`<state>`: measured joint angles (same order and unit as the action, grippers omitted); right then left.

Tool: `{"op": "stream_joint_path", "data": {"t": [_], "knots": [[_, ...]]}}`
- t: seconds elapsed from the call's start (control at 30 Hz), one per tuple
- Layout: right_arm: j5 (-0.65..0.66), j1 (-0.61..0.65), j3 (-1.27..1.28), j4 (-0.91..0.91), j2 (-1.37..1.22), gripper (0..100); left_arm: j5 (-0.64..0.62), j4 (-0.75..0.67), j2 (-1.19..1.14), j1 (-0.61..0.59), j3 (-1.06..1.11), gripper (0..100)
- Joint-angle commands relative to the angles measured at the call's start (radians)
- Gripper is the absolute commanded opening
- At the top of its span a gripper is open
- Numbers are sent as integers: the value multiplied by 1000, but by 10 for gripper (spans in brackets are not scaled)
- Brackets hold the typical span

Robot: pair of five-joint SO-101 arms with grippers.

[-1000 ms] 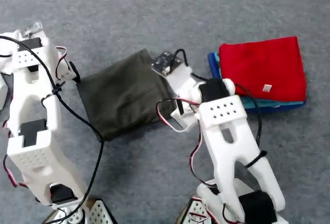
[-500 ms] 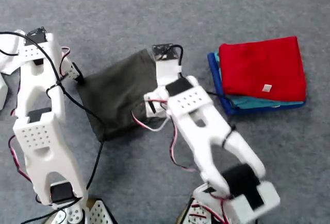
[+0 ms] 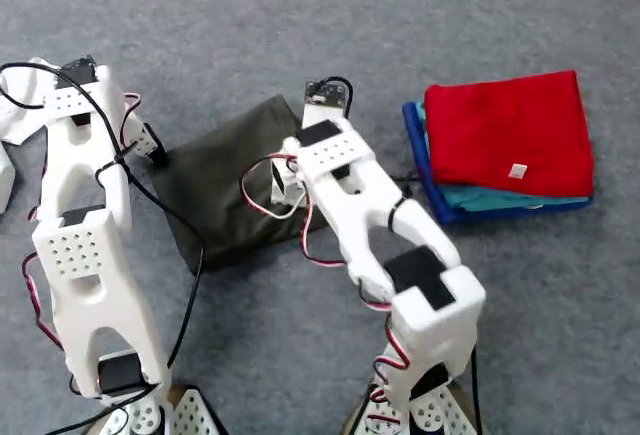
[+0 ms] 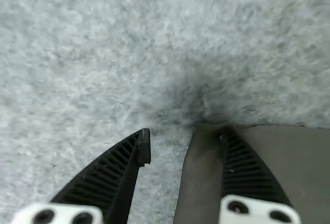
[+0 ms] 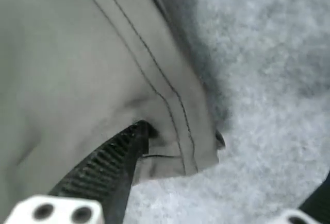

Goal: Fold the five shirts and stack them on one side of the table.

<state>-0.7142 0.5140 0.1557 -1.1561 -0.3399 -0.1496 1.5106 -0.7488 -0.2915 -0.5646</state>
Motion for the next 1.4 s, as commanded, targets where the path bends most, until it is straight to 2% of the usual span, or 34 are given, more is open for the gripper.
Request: {"op": "stream_joint_path", "data": {"t": [0.0, 0.2, 0.33, 0.43, 0.6, 0.73, 0.9, 1.13, 1.37], "knots": [[-12, -10, -96, 2, -48, 498, -8, -20, 8, 38, -38, 224], [-12, -8, -133, -6, -153, 497, -8, -23, 7, 44, -38, 223], [-12, -8, -128, -32, -163, 484, -8, -44, 7, 44, -35, 175], [-12, -8, -133, -63, -160, 398, -8, -86, 7, 46, -8, 153], [-5, -8, -130, -69, -166, 197, -8, -141, 7, 48, 83, 145], [20, -8, -131, -63, -166, 104, -8, -146, 8, 64, 89, 123], [40, -12, -130, -69, -166, 90, -5, -180, 8, 87, 92, 16], [40, -16, -134, -72, -160, 2, 2, -180, 7, 107, 94, 19], [41, -67, -134, -72, -159, 3, 2, -175, 7, 101, 91, 18]]}}
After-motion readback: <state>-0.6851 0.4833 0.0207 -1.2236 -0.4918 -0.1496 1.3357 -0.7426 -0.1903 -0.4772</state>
